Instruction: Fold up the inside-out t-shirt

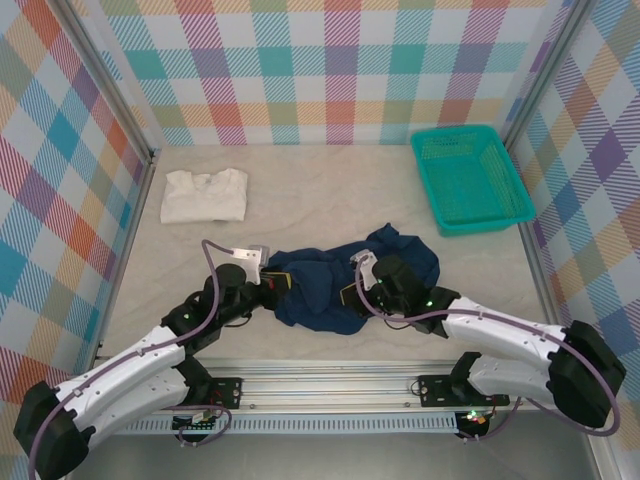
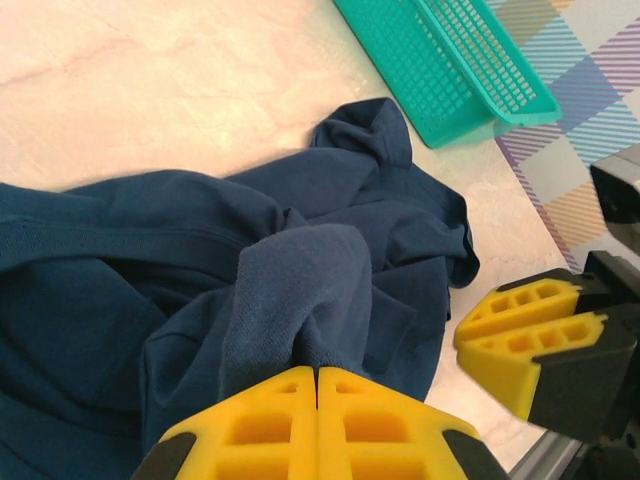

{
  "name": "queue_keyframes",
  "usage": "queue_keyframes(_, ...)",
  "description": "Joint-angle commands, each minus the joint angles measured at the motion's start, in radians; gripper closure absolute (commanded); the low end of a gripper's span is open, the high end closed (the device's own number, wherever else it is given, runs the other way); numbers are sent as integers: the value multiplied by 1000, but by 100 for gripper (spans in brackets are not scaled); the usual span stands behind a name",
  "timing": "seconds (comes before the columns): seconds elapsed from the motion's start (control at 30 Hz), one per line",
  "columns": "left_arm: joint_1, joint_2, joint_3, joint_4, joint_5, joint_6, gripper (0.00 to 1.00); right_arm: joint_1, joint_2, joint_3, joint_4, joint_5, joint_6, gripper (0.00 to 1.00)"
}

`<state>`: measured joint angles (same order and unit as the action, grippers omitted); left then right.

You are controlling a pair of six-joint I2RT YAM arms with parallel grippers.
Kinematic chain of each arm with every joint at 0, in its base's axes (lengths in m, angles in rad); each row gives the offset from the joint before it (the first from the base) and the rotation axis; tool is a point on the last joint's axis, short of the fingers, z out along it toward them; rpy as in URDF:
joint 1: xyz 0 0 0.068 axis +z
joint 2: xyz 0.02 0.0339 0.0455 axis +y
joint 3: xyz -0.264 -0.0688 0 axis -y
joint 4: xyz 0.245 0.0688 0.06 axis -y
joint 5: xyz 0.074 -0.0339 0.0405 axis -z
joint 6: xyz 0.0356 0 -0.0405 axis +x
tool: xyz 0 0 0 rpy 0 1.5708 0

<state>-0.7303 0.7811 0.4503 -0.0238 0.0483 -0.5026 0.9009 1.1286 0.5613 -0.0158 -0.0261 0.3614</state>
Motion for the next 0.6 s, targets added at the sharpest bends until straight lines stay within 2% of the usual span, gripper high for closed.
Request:
queue_keyframes(0.0, 9, 4, 43, 2, 36, -1, 100, 36, 72, 51, 104, -90, -35, 66)
queue_keyframes(0.13, 15, -3, 63, -79, 16, 7, 93, 41, 163, 83, 140, -101, -22, 63)
queue_keyframes(0.27, 40, -28, 84, -211, -44, -10, 85, 41, 236, 112, 130, -71, 0, 67)
queue_keyframes(0.47, 111, -87, 102, -349, -52, -21, 58, 39, 271, 147, 82, -32, -2, 70)
queue_keyframes(0.57, 126, -47, 106, -362, -25, -25, 49, 39, 284, 153, 75, -32, 1, 71)
